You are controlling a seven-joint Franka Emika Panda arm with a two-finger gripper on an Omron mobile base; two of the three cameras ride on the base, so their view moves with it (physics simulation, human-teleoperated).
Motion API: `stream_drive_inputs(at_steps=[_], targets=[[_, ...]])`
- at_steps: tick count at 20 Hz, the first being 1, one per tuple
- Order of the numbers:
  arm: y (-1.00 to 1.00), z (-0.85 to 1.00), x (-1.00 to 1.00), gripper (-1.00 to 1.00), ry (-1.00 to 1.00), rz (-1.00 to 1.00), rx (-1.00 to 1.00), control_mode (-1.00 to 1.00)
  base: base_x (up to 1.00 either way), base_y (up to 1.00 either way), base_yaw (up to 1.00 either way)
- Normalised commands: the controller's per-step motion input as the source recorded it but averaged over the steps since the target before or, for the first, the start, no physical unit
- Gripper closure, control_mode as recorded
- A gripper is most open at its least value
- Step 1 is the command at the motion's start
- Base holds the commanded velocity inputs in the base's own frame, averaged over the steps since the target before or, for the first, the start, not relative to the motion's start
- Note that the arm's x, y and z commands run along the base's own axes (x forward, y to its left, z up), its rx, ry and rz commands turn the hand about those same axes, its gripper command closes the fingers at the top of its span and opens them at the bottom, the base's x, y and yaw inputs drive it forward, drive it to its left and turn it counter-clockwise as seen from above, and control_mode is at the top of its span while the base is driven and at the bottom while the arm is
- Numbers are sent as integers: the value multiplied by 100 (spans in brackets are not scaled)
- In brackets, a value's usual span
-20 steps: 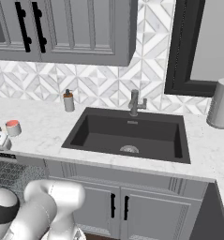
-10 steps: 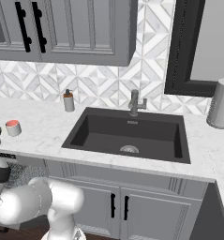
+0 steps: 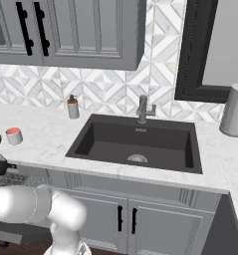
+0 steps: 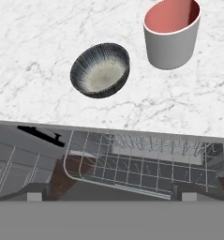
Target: Pick up the cup and bowl from the counter, place them in the dishwasher, and close the dishwasher door.
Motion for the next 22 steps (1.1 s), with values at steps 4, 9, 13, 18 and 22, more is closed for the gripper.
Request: stream_drive_inputs(at_steps=[4, 9, 13, 18, 22], targets=[[11, 0, 10, -100, 0, 0, 0, -100, 0, 0, 0], [3, 0, 13, -100, 0, 0, 0, -100, 0, 0, 0], [0, 0, 10, -100, 0, 0, 0, -100, 0, 0, 0], [8, -9, 19, -100, 0, 0, 0, -100, 0, 0, 0], [18, -6, 11, -100, 0, 0, 0, -100, 0, 0, 0]])
